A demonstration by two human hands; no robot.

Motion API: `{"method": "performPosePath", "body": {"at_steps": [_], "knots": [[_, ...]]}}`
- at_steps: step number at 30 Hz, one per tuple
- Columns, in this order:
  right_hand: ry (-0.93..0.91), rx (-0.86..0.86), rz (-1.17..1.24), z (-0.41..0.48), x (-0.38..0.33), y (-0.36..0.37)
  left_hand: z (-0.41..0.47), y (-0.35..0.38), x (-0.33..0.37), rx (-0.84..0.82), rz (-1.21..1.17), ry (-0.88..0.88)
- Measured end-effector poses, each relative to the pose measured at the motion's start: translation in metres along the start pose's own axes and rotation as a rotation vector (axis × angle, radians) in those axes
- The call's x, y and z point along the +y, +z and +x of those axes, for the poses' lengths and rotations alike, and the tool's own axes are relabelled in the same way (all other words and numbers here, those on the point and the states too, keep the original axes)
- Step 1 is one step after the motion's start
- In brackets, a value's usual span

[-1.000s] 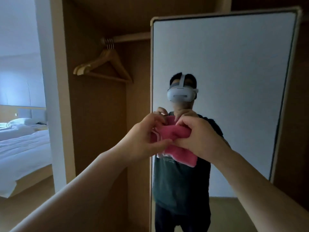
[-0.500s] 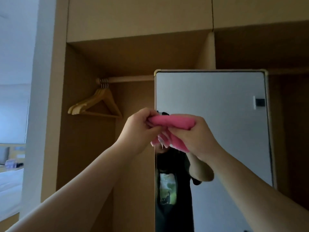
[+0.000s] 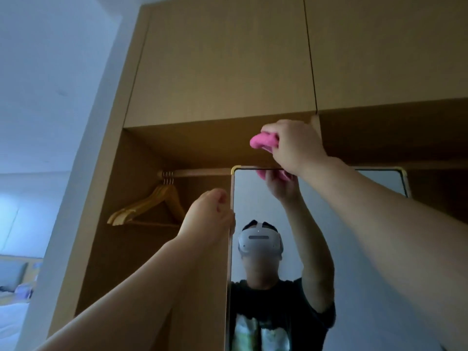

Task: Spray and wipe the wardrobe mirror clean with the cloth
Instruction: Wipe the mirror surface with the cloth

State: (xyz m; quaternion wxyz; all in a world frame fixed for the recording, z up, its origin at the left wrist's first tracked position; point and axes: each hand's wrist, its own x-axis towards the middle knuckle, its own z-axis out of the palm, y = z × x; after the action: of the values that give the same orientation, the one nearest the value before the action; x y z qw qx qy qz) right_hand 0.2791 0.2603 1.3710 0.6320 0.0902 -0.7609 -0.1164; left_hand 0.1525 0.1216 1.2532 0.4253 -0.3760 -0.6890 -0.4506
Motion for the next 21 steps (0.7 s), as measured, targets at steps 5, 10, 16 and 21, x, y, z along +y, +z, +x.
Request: {"method": "performPosePath", "body": {"at_steps": [5, 10, 16, 21], "knots": [[0.016, -0.171, -0.09, 0.001, -0.004, 0.029, -0.008, 0.022, -0.007, -0.072, 0.039, 0.04], [-0.005, -0.324, -0.04, -0.007, 0.001, 0.042, -0.007, 0.029, -0.012, -0.047, 0.067, 0.095], [-0.051, -0.338, -0.139, -0.017, 0.013, 0.041, -0.002, 0.041, -0.018, -0.017, 0.118, 0.094], [-0.047, -0.359, -0.159, -0.024, 0.026, 0.031, -0.002, 0.048, -0.021, 0.018, 0.098, 0.059]]}}
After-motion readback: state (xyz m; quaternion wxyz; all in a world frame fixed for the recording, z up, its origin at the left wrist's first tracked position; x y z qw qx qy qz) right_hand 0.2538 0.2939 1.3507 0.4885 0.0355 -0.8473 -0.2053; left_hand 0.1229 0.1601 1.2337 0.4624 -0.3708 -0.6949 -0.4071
